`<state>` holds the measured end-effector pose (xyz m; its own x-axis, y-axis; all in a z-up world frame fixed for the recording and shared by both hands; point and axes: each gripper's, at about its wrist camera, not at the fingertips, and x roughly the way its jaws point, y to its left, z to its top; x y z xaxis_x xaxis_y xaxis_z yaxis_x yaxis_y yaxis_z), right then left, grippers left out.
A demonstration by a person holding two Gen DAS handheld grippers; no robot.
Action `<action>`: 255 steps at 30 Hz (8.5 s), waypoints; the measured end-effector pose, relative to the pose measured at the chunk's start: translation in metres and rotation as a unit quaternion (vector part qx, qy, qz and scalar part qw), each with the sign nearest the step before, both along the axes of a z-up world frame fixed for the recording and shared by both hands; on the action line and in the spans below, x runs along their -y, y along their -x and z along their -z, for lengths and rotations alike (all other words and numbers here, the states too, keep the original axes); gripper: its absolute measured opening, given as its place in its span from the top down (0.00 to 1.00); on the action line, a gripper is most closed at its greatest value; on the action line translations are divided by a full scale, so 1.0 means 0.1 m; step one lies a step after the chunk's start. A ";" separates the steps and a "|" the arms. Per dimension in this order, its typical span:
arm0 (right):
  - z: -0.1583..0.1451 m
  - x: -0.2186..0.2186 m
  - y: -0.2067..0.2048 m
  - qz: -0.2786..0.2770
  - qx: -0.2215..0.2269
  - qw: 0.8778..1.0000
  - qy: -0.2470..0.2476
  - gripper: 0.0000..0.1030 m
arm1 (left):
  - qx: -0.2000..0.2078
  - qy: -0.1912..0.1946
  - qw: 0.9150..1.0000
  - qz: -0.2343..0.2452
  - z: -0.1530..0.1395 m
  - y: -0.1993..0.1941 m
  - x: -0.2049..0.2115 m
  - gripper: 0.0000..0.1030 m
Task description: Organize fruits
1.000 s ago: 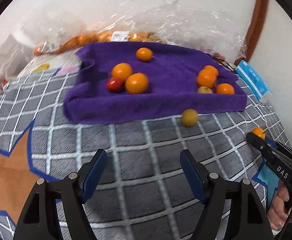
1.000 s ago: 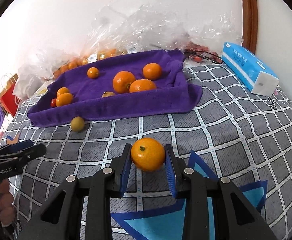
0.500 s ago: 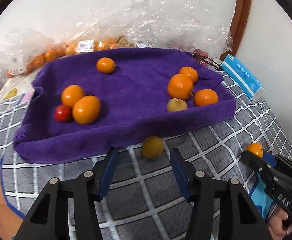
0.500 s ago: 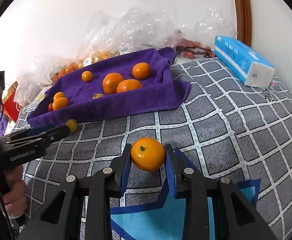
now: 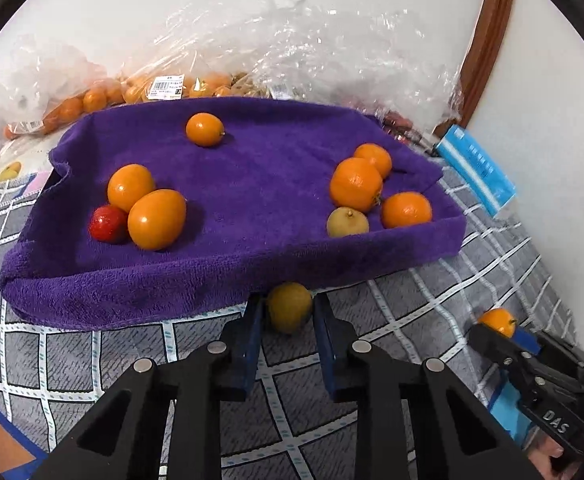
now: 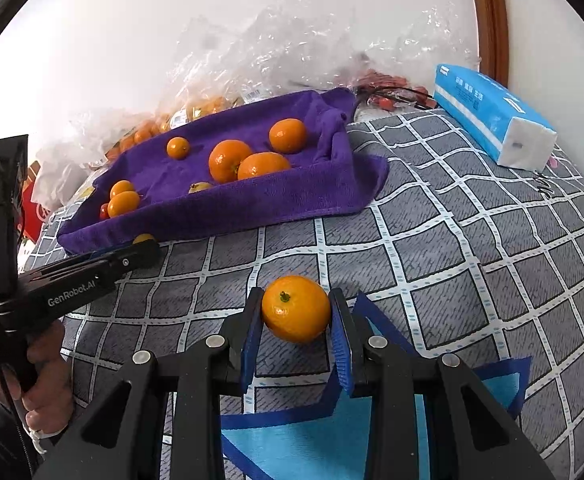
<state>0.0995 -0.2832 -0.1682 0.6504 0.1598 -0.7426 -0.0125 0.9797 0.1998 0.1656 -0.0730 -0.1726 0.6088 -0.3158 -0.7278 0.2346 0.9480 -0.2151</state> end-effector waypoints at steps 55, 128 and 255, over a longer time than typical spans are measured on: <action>-0.30 -0.72 0.36 -0.005 0.000 1.000 0.017 0.69 | 0.002 0.052 0.994 -0.092 -0.17 0.88 -0.99 0.77; -0.87 -0.76 -0.69 0.022 0.043 0.998 0.032 0.69 | 0.033 0.016 0.997 -0.068 -0.99 -0.21 -1.01 0.77; -1.81 -0.72 1.20 0.052 0.107 0.988 0.098 0.00 | 0.118 -0.067 0.984 -0.111 -1.65 1.81 -0.72 0.03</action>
<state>-0.0202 -0.2116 0.0131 0.8015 -0.0486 -0.5961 0.0684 0.9976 0.0107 -0.0157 -0.0015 -0.0073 0.8096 -0.0659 -0.5832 0.0462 0.9977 -0.0487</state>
